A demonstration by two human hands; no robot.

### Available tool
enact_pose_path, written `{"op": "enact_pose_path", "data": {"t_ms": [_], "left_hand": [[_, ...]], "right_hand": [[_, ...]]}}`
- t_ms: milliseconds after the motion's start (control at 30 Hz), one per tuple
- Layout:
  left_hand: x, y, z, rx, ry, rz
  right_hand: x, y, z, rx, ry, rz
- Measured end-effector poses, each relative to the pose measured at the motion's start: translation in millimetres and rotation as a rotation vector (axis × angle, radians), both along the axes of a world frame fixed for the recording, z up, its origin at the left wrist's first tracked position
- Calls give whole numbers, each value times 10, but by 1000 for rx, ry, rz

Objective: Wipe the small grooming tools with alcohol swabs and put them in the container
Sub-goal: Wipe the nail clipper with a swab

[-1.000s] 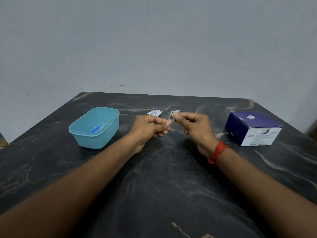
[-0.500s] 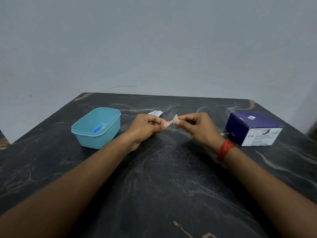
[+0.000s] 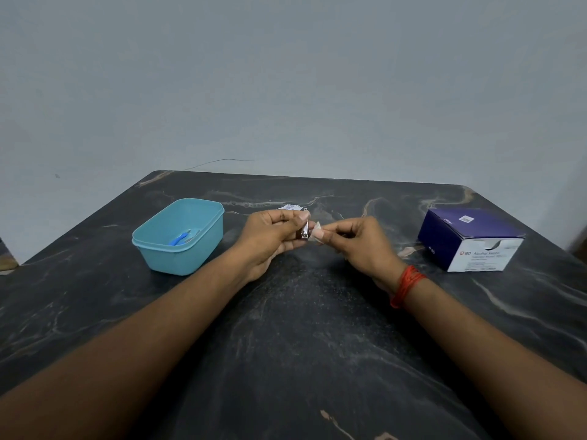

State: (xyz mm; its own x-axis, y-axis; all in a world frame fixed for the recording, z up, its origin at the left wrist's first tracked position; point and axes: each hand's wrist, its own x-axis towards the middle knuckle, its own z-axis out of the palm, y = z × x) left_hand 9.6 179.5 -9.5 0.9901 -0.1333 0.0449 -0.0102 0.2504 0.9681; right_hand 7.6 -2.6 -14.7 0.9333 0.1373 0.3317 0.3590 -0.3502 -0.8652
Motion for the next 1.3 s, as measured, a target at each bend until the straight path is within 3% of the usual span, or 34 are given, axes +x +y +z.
{"op": "enact_pose_path", "data": {"t_ms": [200,533,733,1100,1300], "left_hand": [[-16,34,21,9,34,-19],[-35,50,47,44,60,-82],[-55,-6,6,182,-13,-173],[-67,-31,7,337,-109,62],[-40,-9,-6,359,-108,47]], "right_hand": [[44,-71,54,127,-56,-87],[29,-91,85,120,-54,-110],[11,-59,80,58,-50,-84],[-64,-36,130,-218,-62,-108],[-55,-8,105,-104,24,-110]]}}
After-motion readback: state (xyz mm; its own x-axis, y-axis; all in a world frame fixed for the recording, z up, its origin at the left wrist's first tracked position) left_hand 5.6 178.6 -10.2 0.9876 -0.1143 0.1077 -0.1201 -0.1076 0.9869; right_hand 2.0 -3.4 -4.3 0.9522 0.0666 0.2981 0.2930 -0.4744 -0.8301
